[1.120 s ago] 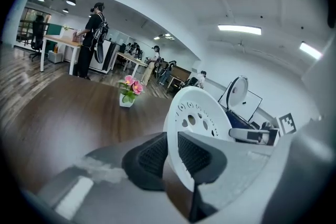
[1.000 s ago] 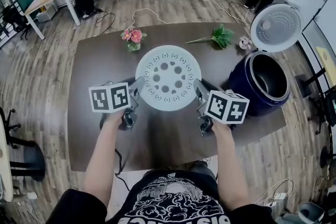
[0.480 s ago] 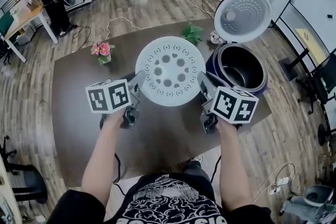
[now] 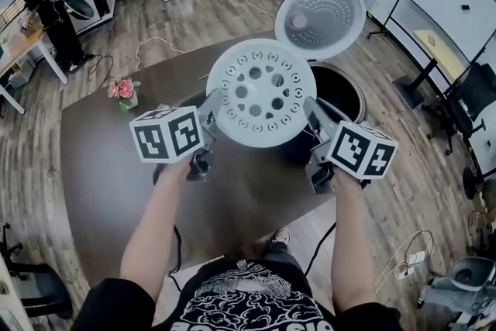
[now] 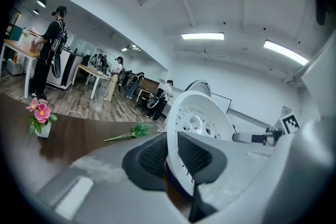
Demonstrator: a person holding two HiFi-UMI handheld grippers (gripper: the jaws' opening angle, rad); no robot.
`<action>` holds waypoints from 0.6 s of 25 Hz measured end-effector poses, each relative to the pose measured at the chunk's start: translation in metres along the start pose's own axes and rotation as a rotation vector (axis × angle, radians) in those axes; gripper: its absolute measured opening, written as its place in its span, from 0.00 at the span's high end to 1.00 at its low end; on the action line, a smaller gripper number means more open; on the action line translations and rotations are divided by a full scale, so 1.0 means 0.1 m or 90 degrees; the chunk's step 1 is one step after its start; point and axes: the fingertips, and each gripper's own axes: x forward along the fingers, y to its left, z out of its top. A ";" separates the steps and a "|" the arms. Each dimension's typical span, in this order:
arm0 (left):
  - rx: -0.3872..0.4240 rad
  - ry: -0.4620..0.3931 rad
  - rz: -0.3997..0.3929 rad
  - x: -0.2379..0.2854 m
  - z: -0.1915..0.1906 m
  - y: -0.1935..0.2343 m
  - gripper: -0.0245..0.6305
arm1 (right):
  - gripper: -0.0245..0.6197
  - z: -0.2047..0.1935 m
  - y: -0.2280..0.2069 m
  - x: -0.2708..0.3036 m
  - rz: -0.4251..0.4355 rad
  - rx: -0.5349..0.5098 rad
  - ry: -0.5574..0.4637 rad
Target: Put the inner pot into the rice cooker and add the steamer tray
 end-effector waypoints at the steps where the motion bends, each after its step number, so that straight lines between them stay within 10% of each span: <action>1: 0.003 0.000 -0.003 0.11 0.01 -0.12 0.86 | 0.90 0.10 -0.12 -0.05 -0.001 0.001 -0.004; 15: 0.019 -0.012 -0.016 0.80 0.06 -0.76 0.86 | 0.90 0.49 -0.89 -0.28 -0.003 0.035 -0.037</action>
